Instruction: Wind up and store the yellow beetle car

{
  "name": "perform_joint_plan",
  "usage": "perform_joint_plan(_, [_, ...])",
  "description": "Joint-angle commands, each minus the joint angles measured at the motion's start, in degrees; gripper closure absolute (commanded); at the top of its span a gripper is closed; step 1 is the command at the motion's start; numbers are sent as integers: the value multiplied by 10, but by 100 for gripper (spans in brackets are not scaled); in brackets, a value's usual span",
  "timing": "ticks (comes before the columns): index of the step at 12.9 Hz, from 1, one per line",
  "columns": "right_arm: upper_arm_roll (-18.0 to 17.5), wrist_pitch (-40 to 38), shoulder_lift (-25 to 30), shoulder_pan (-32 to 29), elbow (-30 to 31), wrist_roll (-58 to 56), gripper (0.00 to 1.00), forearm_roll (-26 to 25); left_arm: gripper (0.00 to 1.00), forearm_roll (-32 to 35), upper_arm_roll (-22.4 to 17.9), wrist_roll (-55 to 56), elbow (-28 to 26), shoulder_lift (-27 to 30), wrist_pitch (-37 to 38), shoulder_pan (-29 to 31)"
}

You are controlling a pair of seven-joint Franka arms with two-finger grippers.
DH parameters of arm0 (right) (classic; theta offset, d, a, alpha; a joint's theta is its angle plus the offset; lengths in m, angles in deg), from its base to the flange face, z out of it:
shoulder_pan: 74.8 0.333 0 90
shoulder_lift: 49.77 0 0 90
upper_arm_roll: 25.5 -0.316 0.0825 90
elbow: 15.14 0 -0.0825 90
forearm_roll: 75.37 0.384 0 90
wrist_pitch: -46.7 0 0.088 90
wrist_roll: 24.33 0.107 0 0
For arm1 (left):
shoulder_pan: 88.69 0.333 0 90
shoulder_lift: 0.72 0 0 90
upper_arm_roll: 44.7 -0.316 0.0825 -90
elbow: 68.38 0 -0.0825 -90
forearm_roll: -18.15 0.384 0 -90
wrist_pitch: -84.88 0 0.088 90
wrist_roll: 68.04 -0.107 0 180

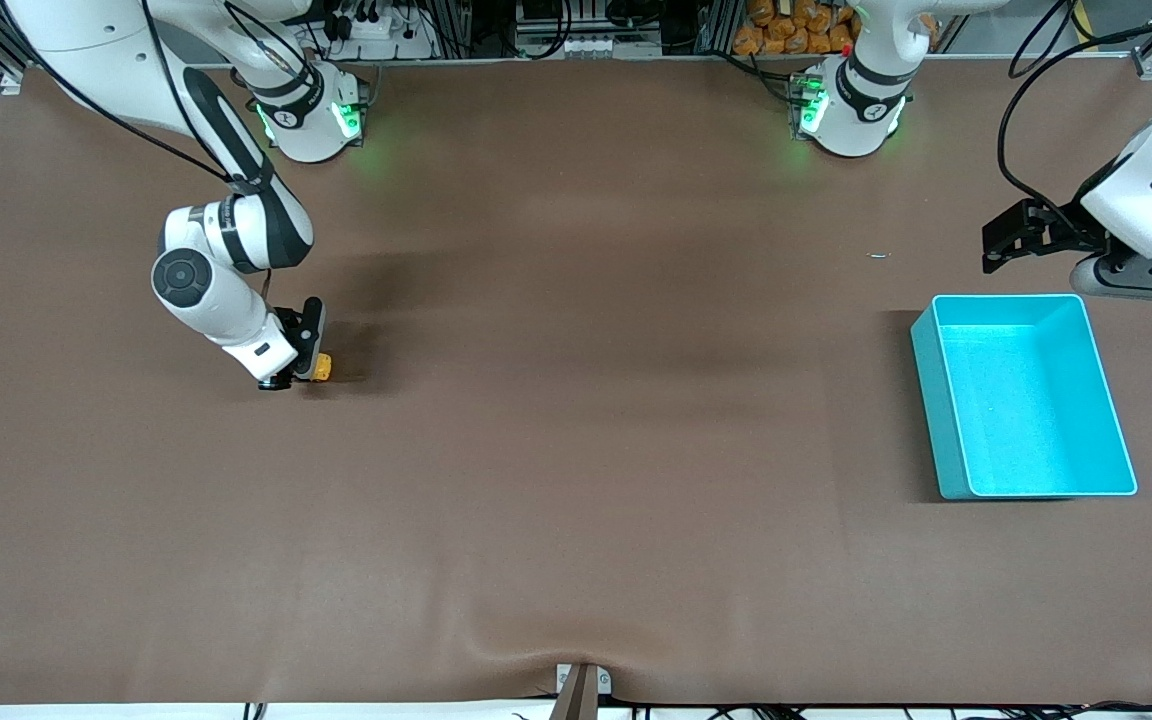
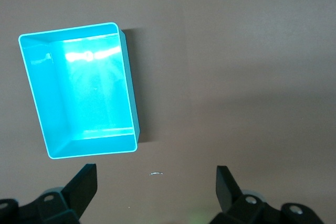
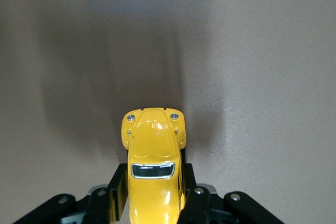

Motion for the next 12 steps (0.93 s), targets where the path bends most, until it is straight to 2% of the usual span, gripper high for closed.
perform_joint_plan(1, [1, 5, -24, 3, -8, -20, 90, -9, 0, -8, 0, 1, 4, 3, -2, 5])
perform_joint_plan(7, [2, 4, -36, -22, -18, -36, 89, -9, 0, -9, -1, 1, 4, -3, -3, 8])
perform_joint_plan(12, [2, -2, -51, -74, -28, -90, 87, -9, 0, -10, 0, 1, 4, -3, -3, 8])
